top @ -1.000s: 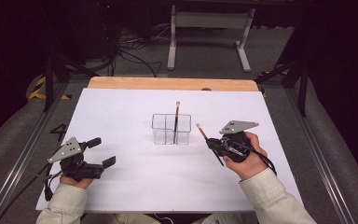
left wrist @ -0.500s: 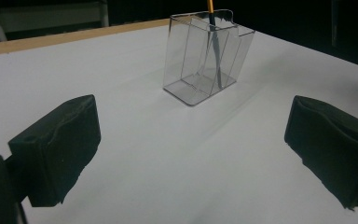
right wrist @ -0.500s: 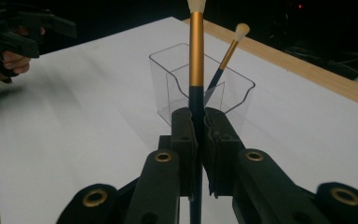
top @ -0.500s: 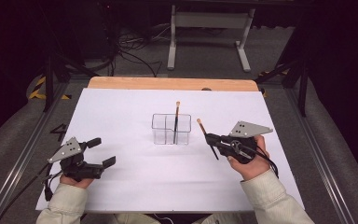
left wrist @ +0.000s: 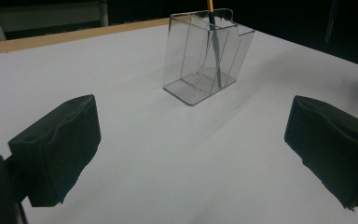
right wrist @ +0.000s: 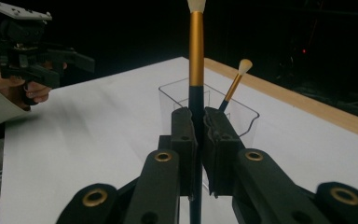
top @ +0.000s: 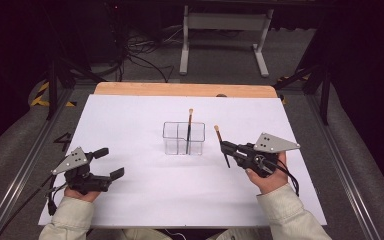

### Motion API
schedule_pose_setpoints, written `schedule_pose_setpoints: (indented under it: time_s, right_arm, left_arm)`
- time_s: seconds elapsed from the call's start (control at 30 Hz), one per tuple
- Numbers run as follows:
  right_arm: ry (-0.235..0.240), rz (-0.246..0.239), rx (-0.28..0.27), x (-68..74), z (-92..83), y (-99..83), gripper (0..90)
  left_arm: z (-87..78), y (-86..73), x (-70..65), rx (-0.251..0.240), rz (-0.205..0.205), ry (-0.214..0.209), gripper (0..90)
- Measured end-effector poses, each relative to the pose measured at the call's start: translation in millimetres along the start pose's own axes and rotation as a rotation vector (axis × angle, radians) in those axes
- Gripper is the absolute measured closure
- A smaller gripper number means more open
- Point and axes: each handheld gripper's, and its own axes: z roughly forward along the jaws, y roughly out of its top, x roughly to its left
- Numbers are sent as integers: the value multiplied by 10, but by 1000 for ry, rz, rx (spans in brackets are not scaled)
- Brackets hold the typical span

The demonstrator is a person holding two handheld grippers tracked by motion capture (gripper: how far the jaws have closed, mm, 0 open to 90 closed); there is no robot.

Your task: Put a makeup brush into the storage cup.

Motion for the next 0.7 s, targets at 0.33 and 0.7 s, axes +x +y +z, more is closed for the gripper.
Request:
schedule_pose_setpoints:
  time_s: [0.33, 0.7]
  right_arm:
    - [13, -10, -70, -8, -24, -51, 837]
    - [26, 1, -127, -31, -27, -41, 837]
  left_arm:
    - [1, 0, -2, 1, -2, -4, 42]
    - [-1, -3, -10, 0, -1, 0, 42]
